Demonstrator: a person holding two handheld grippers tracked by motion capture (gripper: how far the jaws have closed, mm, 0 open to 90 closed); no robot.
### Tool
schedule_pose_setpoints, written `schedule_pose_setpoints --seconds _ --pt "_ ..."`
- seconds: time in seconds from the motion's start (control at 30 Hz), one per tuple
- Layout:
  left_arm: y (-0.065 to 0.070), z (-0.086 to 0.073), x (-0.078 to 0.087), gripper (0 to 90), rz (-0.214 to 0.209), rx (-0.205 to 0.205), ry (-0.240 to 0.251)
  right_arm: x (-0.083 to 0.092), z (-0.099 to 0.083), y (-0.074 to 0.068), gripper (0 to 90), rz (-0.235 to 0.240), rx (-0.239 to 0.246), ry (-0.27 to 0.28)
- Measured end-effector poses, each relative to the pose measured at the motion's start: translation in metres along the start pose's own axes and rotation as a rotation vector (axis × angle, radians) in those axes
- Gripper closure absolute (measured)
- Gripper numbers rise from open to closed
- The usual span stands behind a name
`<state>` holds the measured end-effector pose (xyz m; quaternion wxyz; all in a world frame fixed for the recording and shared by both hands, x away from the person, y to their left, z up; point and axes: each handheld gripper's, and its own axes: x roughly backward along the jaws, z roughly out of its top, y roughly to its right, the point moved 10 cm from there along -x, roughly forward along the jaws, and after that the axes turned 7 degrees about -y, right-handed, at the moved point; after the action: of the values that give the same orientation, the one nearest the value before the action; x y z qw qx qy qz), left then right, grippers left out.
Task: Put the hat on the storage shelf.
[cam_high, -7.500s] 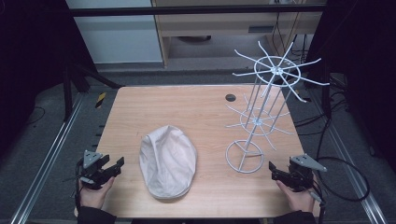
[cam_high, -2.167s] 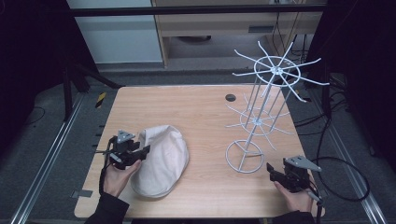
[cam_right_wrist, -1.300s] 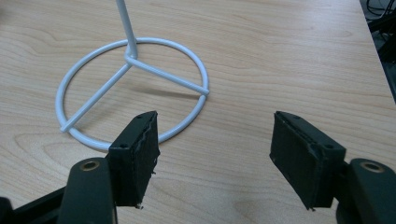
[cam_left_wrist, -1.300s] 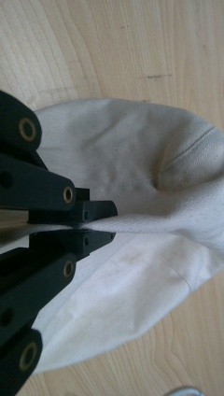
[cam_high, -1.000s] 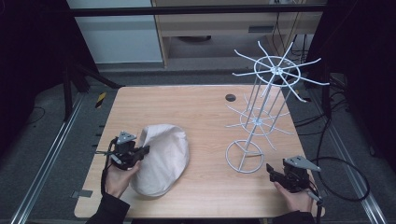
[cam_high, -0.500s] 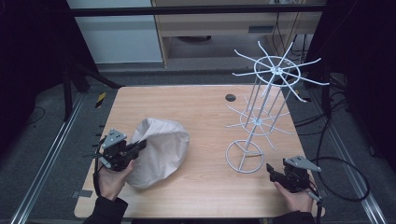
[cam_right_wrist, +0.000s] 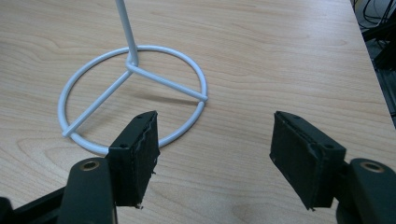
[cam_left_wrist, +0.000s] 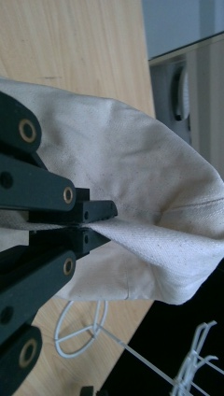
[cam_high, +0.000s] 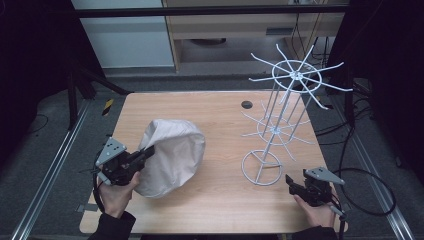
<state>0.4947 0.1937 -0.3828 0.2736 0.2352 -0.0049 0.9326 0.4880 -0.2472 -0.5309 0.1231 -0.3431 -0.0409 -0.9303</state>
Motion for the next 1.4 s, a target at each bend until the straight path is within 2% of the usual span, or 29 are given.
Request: schedule_pose_setpoints --seconds 0.23,0.63,0.8,1.4 --pt "0.005 0.014 0.016 88.7 -0.025 0.009 0.086 0.000 0.000 0.000 32.2 -0.002 0.000 0.003" --pt "0.013 0.031 0.033 88.7 -0.039 -0.005 0.186 0.000 0.001 0.001 31.9 -0.006 0.005 0.008" --pt "0.017 0.042 0.043 88.7 -0.044 -0.022 0.248 -0.001 0.000 0.000 31.8 -0.003 0.003 0.006" --pt "0.037 0.081 0.064 88.7 -0.134 0.009 0.415 0.001 0.001 0.001 31.5 -0.005 0.008 0.020"
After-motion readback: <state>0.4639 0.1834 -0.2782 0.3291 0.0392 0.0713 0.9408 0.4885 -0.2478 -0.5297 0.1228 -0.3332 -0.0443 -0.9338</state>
